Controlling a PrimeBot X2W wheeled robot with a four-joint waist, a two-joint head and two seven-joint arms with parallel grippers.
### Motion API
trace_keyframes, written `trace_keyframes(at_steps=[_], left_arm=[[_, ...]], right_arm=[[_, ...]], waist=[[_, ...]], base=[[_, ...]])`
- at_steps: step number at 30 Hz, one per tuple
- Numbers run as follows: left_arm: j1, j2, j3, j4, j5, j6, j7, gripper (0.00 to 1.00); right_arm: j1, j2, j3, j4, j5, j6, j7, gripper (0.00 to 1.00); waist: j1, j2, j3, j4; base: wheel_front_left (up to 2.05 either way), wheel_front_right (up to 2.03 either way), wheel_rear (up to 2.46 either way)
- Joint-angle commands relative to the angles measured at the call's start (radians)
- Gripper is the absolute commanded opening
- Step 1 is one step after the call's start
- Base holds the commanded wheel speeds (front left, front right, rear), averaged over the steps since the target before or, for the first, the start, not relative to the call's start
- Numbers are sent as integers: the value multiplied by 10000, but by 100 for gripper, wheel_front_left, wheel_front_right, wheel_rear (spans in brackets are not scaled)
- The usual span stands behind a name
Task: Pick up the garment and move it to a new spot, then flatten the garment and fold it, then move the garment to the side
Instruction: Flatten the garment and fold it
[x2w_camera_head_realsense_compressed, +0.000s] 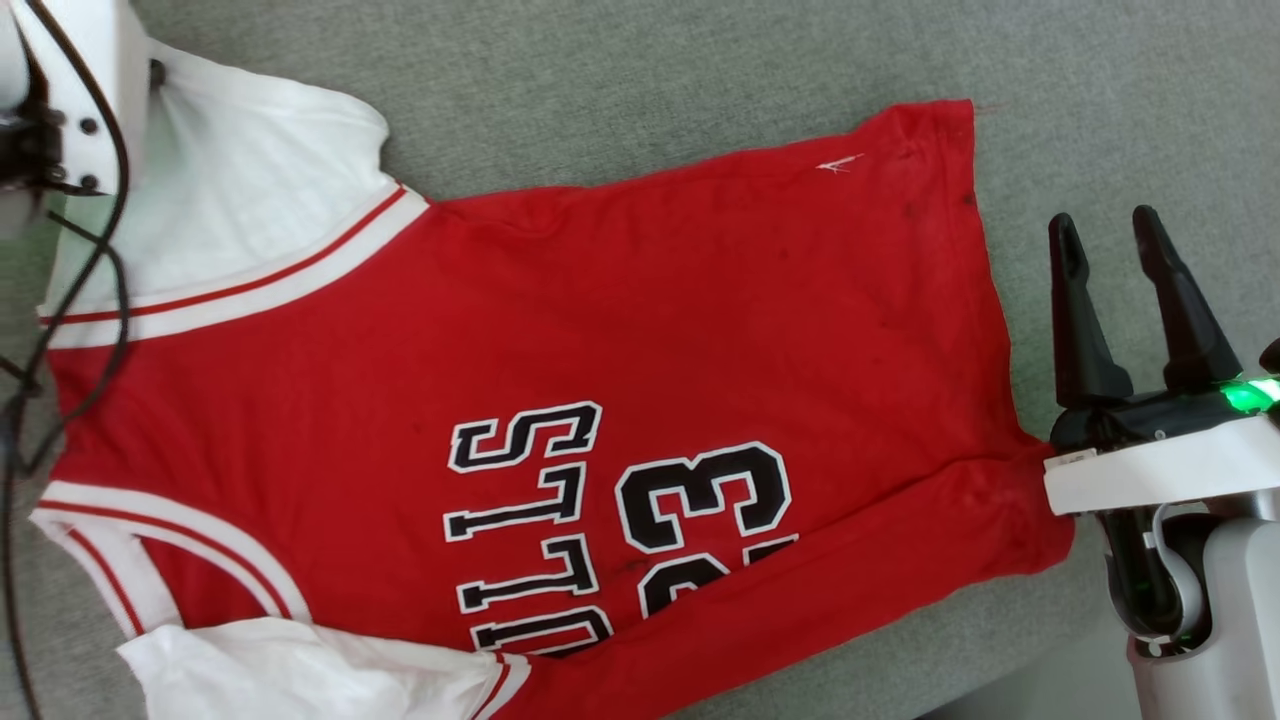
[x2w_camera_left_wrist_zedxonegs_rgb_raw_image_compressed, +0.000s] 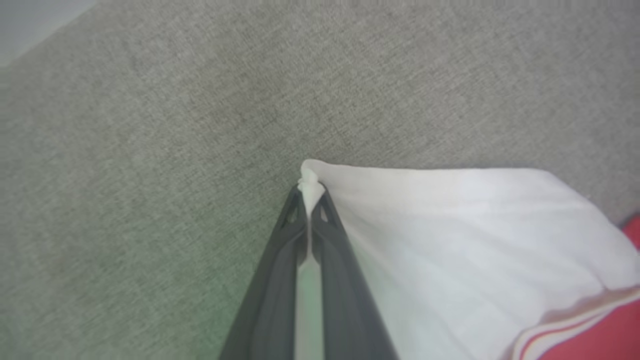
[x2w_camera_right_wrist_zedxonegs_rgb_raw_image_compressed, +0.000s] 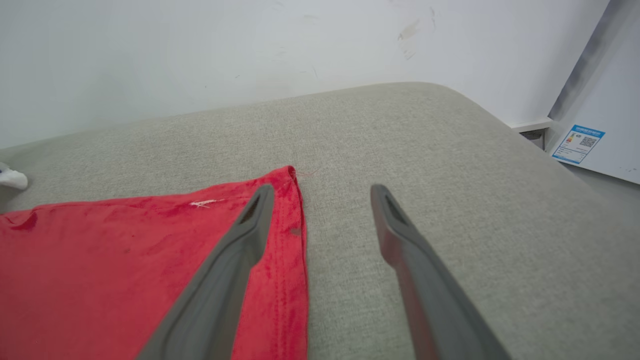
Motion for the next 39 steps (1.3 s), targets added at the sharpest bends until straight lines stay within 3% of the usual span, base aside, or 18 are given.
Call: trace_keyframes(at_steps=[1,5,12,18,24,29,39], left_arm=[[412,-122,-73,142,18,-72,-255,0],[486,-339,150,48,-37,-198,-1225,0],[1143,-647,185,-613,-152,-521,-2521,0],[2010,-717,113,-1679,-300,-769,-3402,0],[2733,-477,49,-3167,-260,-681,-3716,0],[3123,-267,74,-4549,12,-557,-4029,0],[3660,-322,-204,-5769,304,-487,-4411,0]], right_arm=[[-197,-104,-55,13,-96,-4,50,100],[-127,-297,-73,19,-231,-4,355,100],[187,-1029,-309,102,-665,-4,2148,100],[-245,-2261,-15,-286,-455,-4,4833,100],[-1052,-3556,325,-604,162,-6,7756,100],[-2055,-4008,196,-42,728,-6,10209,100],[-3006,-4726,772,885,648,-6,11297,100]], waist=[[-1,-1,-169,165],[-1,-1,-589,465],[-1,-1,-1494,1155],[-1,-1,-1971,1723],[-1,-1,-1895,2356],[-1,-1,-1516,2938],[-1,-1,-936,3726]], base=[[0,0,0],[0,0,0],[0,0,0],[0,0,0],[0,0,0],[0,0,0],[0,0,0]])
